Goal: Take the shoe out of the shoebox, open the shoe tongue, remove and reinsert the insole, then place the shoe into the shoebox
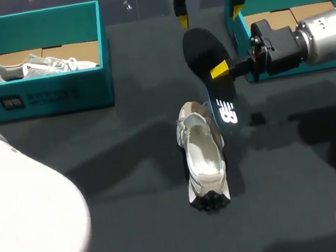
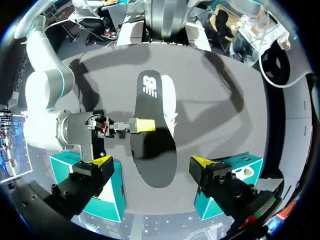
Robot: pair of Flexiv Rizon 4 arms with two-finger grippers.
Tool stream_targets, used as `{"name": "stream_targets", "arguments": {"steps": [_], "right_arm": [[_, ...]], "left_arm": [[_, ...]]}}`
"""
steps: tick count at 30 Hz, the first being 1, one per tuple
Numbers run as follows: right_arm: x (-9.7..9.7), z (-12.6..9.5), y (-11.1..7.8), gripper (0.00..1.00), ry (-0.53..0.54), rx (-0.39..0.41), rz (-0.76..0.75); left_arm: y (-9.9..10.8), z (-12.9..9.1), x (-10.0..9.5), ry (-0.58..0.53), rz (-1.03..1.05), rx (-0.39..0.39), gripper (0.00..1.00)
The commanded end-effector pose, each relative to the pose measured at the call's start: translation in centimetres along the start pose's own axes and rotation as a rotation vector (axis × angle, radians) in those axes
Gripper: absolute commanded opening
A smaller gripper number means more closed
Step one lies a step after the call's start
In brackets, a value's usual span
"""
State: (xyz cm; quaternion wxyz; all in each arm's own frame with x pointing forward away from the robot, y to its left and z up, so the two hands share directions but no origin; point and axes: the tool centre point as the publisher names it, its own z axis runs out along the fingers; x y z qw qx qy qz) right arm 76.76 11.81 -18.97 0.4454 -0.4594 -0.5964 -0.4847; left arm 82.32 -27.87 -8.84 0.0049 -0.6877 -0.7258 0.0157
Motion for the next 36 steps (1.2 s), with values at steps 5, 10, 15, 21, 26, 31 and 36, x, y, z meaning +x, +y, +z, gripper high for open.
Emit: {"name": "stream_targets", "arguments": {"steps": [5,10,15,21,26,31,36], "right_arm": [[0.0,0.1,0.0,0.00,-0.003,-0.001,0.001],[0.0,0.1,0.0,0.00,-0.003,-0.001,0.001],[0.0,0.1,0.0,0.00,-0.003,-0.001,0.001],[0.0,0.1,0.0,0.00,-0.003,-0.001,0.001],[0.0,0.1,0.0,0.00,-0.003,-0.001,0.001],[0.0,0.1,0.0,0.00,-0.003,-0.001,0.001],[0.0,0.1,0.0,0.00,-0.003,-0.001,0.001]], "left_arm": [[-0.6,2.5,3.0,-0.632,-0.041,-0.050,1.00],[-0.1,2.7,3.8,-0.788,-0.079,-0.020,1.00],[-0.1,2.7,3.8,-0.788,-0.079,-0.020,1.00],[-0.1,2.7,3.8,-0.788,-0.079,-0.020,1.00],[0.1,3.1,4.1,-0.812,-0.092,-0.022,1.00],[0.3,4.5,5.8,-0.982,-0.106,-0.066,1.00],[-0.4,5.2,8.4,-1.274,-0.067,-0.156,1.00]]}}
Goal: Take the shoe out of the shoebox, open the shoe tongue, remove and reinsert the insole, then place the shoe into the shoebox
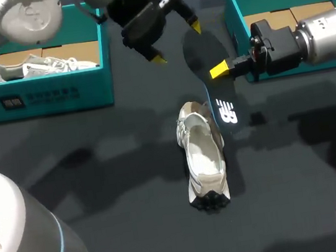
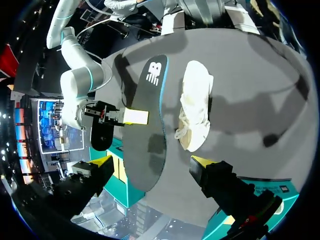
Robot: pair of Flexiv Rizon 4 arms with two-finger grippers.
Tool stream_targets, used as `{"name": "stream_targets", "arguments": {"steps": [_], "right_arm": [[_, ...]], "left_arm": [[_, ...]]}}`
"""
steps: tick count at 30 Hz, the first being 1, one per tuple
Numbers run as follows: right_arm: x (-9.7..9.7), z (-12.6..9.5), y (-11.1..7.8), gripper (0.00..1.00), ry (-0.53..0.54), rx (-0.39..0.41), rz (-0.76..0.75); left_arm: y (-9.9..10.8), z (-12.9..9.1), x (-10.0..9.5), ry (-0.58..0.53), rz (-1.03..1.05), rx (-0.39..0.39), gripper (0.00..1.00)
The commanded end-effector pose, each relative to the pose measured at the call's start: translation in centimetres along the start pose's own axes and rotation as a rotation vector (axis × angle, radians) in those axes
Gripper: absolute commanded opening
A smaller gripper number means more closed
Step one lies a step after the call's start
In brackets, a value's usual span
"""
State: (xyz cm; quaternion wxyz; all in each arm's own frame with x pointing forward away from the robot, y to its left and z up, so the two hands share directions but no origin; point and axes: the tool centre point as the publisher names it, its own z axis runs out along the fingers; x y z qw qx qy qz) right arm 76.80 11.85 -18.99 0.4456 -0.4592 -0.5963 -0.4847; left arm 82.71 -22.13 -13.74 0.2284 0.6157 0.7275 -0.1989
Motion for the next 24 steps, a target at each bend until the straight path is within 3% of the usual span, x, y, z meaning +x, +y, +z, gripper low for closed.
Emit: {"name": "stream_targets", "arguments": {"steps": [1,16,22,24], "right_arm": [[0.1,0.1,-0.1,0.00,-0.004,-0.001,0.001],[0.1,0.1,-0.1,0.00,-0.004,-0.001,0.001],[0.1,0.1,-0.1,0.00,-0.004,-0.001,0.001],[0.1,0.1,-0.1,0.00,-0.004,-0.001,0.001]], "left_arm": [[-1.0,-1.2,2.5,-0.677,0.030,-0.056,1.00],[-0.9,-0.7,2.8,-0.683,0.031,-0.059,1.00],[-0.5,0.6,3.9,-0.887,0.049,-0.048,1.00],[-0.6,0.4,4.2,-0.908,0.063,-0.044,1.00]]}}
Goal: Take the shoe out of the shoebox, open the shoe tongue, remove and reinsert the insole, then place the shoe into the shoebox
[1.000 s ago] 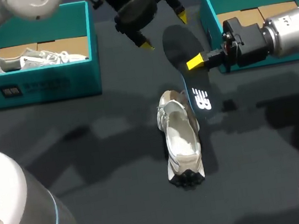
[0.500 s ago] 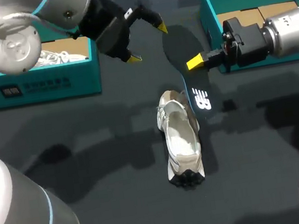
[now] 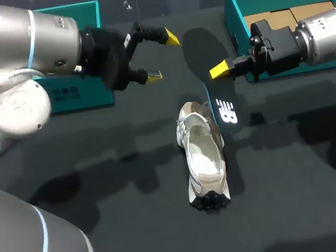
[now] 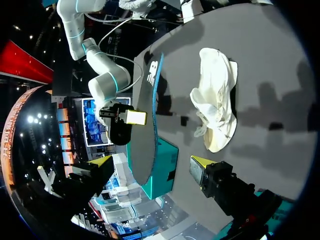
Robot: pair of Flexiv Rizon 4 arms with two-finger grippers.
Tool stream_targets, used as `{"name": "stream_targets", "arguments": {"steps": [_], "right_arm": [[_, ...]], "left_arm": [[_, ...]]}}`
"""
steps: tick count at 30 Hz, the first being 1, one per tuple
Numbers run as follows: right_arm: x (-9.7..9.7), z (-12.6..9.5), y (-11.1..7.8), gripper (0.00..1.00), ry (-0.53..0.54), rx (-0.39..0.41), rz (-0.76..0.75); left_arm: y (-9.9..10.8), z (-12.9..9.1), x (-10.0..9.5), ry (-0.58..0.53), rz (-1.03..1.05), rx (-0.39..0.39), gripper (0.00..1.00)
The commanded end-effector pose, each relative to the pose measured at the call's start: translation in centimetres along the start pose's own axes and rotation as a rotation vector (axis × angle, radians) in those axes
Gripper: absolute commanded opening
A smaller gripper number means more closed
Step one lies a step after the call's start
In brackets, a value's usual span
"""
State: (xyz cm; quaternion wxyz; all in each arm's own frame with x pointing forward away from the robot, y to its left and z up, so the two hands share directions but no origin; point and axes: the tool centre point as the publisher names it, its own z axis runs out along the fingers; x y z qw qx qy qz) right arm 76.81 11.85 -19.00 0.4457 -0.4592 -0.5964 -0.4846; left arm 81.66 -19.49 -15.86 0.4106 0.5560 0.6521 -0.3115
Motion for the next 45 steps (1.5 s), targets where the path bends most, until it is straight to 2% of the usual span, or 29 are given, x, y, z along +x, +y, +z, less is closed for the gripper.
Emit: {"name": "stream_targets", "arguments": {"steps": [1,8,14,20,25,28,32,33,36,45], "right_arm": [[0.1,0.1,-0.1,0.00,-0.004,-0.001,0.001],[0.1,0.1,-0.1,0.00,-0.004,-0.001,0.001],[1.0,1.1,-0.1,0.00,0.032,-0.004,0.033],[1.5,2.0,-0.3,0.00,0.077,-0.003,0.066],[1.5,2.7,-0.5,0.00,0.106,-0.027,0.088],[1.4,3.1,-0.4,0.00,0.102,-0.042,0.106],[1.4,3.5,-0.4,0.00,0.067,-0.067,0.122],[1.4,3.6,-0.4,0.00,0.064,-0.069,0.123],[1.4,3.9,-0.3,0.00,0.052,-0.078,0.119],[1.7,4.6,-0.4,0.00,0.052,-0.075,0.115]], "left_arm": [[0.0,-0.1,0.7,-0.443,0.020,0.013,1.00],[0.0,-0.1,0.7,-0.443,0.020,0.013,1.00],[-0.2,1.9,1.0,-0.480,0.017,0.044,1.00],[-0.3,2.9,0.7,-0.501,-0.002,0.060,1.00],[-0.6,3.3,0.4,-0.503,-0.014,0.069,0.88],[-0.9,3.4,0.2,-0.503,-0.017,0.073,0.71],[-1.1,3.7,0.0,-0.489,-0.015,0.078,0.65],[-1.2,3.8,0.0,-0.488,-0.015,0.079,0.59],[-1.4,4.1,0.0,-0.477,-0.017,0.080,0.50],[-1.3,4.8,0.1,-0.463,-0.018,0.070,0.45]]}}
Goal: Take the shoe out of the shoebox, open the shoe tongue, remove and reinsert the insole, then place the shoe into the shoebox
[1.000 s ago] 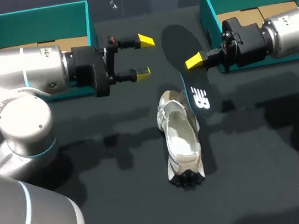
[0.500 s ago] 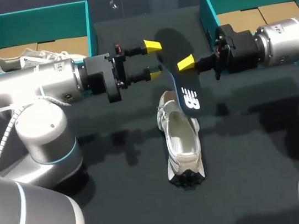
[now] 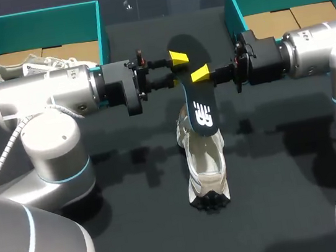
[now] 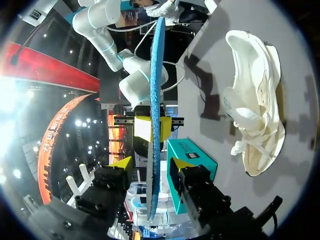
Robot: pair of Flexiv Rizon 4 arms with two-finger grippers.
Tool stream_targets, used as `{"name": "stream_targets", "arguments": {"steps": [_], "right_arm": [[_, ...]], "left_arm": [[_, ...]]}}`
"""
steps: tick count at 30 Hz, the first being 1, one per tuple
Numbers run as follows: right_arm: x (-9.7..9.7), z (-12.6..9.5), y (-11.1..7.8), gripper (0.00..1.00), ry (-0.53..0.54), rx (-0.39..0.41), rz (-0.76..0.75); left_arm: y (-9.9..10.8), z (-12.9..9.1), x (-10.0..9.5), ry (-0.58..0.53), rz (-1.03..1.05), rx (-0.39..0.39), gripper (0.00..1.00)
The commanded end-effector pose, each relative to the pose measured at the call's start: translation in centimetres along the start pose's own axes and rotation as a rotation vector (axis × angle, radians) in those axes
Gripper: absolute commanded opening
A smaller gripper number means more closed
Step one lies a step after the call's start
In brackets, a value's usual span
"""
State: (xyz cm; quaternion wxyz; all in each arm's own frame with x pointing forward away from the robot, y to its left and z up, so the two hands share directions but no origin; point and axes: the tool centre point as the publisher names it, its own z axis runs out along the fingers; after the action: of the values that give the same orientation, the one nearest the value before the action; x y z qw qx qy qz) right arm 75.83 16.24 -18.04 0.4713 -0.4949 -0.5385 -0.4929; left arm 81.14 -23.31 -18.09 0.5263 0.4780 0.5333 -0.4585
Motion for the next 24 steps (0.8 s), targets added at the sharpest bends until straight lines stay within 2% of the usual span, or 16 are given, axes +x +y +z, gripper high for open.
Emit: {"name": "stream_targets", "arguments": {"steps": [1,6,7,11,16,17,18,19,24], "right_arm": [[0.1,0.4,-0.2,0.00,-0.003,0.000,0.001],[-0.1,0.6,-0.1,0.00,-0.004,0.001,0.009],[-0.2,0.6,-0.1,0.00,-0.003,0.001,0.011],[-0.3,0.7,-0.2,0.00,-0.003,0.006,0.017],[-0.2,0.9,-0.2,0.00,-0.008,0.014,0.020],[-0.2,0.9,-0.2,0.00,-0.009,0.015,0.020],[-0.2,0.9,-0.2,0.00,-0.009,0.016,0.021],[-0.2,0.9,-0.2,0.00,-0.008,0.017,0.022],[-0.5,0.7,-0.1,0.00,0.000,0.010,0.032]], "left_arm": [[0.1,0.6,0.2,0.003,0.000,-0.004,0.44],[-0.1,0.9,0.4,0.013,0.007,-0.003,0.38],[-0.1,1.0,0.4,0.015,0.009,-0.002,0.34],[-0.2,1.2,0.4,0.021,0.018,-0.006,0.34],[-0.1,1.3,0.5,0.026,0.026,-0.010,0.26],[-0.1,1.4,0.5,0.027,0.026,-0.009,0.22],[-0.2,1.5,0.5,0.028,0.027,-0.007,0.14],[-0.2,1.5,0.6,0.030,0.028,-0.005,0.00],[-0.5,1.6,0.6,0.036,0.034,0.002,0.00]]}}
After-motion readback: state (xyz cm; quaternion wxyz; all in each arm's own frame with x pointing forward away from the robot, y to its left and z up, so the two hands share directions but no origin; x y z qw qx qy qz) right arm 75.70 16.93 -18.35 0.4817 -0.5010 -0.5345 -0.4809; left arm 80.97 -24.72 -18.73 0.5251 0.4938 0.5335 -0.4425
